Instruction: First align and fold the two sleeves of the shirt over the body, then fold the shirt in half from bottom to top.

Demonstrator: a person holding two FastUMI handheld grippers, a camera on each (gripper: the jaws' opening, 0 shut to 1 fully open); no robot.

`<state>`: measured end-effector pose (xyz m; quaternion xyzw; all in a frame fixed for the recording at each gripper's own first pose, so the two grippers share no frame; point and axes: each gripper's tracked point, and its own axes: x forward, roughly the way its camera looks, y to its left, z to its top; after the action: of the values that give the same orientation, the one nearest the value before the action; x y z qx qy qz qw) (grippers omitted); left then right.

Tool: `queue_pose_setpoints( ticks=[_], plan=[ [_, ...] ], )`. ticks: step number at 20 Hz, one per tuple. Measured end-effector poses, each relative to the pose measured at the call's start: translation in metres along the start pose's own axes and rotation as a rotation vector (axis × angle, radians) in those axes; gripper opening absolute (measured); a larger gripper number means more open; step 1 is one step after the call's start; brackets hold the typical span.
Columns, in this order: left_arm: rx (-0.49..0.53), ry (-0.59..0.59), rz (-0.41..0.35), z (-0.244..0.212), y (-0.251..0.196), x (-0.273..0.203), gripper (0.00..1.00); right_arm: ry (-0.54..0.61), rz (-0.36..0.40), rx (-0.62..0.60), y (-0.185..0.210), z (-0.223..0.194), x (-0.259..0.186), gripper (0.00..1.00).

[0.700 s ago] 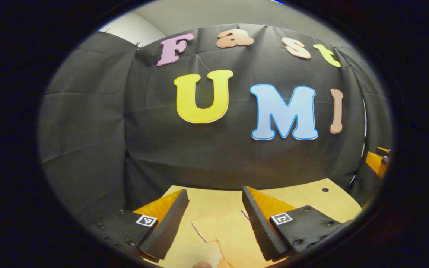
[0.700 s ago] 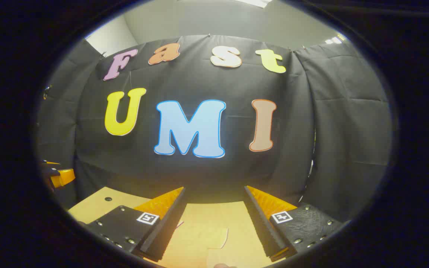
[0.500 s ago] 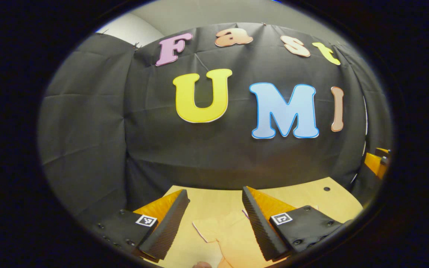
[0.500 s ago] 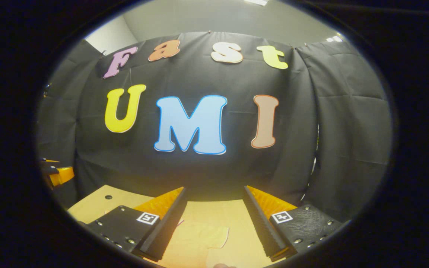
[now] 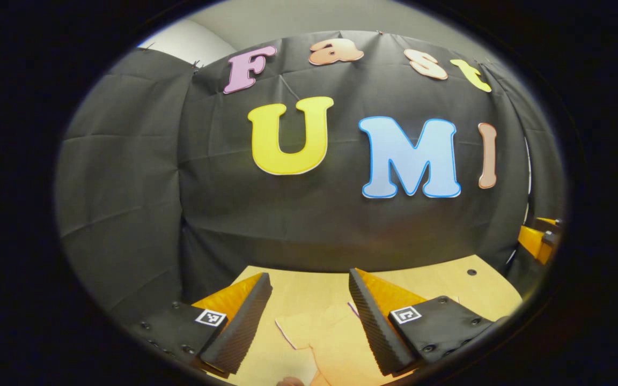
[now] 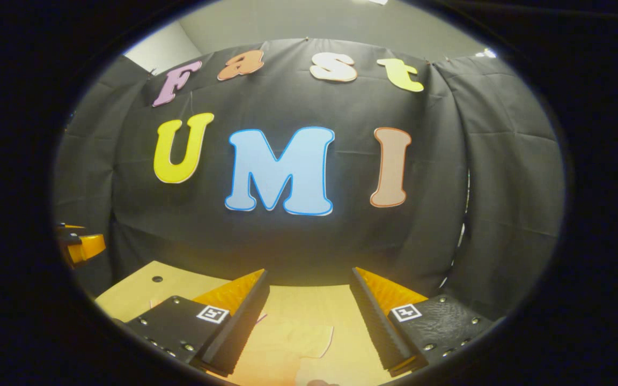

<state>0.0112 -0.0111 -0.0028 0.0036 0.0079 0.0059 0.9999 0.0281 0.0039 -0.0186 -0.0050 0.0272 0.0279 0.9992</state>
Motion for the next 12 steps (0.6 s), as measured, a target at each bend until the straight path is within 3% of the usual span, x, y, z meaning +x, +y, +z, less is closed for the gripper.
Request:
queue_pose_setpoints(
  ticks=[6,12],
  plan=[
    [-0.003,0.004,-0.004,0.000,-0.004,0.002,0.94,0.078,0.005,-0.001,-0.003,-0.033,0.024,0.94],
    [0.001,0.013,-0.009,-0.002,-0.005,0.002,0.94,0.312,-0.018,0.106,-0.020,-0.132,0.075,0.95]
  ],
)
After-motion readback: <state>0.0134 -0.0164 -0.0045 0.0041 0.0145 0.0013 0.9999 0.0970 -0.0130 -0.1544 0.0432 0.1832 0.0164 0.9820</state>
